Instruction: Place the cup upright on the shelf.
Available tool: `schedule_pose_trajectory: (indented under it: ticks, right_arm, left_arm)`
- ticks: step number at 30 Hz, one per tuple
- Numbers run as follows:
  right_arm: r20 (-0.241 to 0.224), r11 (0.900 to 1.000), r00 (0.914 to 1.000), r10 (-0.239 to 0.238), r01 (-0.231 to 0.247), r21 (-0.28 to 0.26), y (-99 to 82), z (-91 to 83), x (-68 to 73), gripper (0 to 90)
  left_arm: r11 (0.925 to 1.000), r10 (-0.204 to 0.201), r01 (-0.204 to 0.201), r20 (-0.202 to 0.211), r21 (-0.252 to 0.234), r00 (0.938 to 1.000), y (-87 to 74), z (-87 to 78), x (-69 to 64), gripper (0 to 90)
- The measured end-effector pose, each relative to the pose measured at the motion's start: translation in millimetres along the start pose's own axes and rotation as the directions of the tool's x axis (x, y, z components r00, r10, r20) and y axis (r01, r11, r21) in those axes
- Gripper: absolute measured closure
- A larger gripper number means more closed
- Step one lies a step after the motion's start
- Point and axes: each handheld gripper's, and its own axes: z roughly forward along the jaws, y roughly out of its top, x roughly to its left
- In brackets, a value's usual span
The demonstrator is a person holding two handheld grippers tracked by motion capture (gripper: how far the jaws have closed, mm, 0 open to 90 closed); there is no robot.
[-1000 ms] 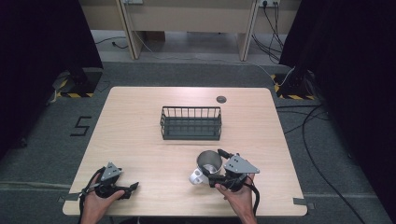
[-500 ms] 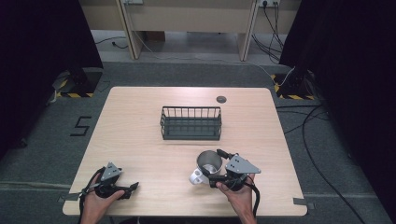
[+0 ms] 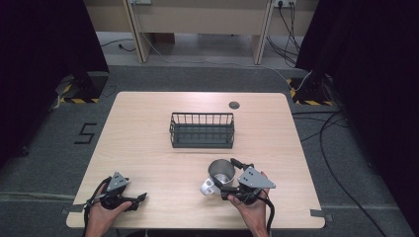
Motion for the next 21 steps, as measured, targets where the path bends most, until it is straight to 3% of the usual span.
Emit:
schedule_pose_trajectory:
  ticks: [12,16,21]
  right_arm:
    - [0.018,0.9999,0.9998,0.011,-0.010,-0.006,-7.2,-11.1,6.5,14.7]
    - [0.073,1.0000,0.9973,0.003,-0.003,-0.001,-7.5,-9.7,7.3,6.0]
    - [0.042,0.9998,0.9989,0.018,-0.018,0.003,-12.1,-4.6,5.9,8.6]
  left_arm:
    - [1.0000,0.001,-0.001,0.001,0.000,1.0000,-0.1,-0.1,-0.2,7.3]
    - [1.0000,0.001,-0.001,0.001,0.000,1.0000,-0.1,-0.1,-0.2,7.3]
    - [1.0000,0.001,-0.001,0.001,0.000,1.0000,-0.1,-0.1,-0.2,7.3]
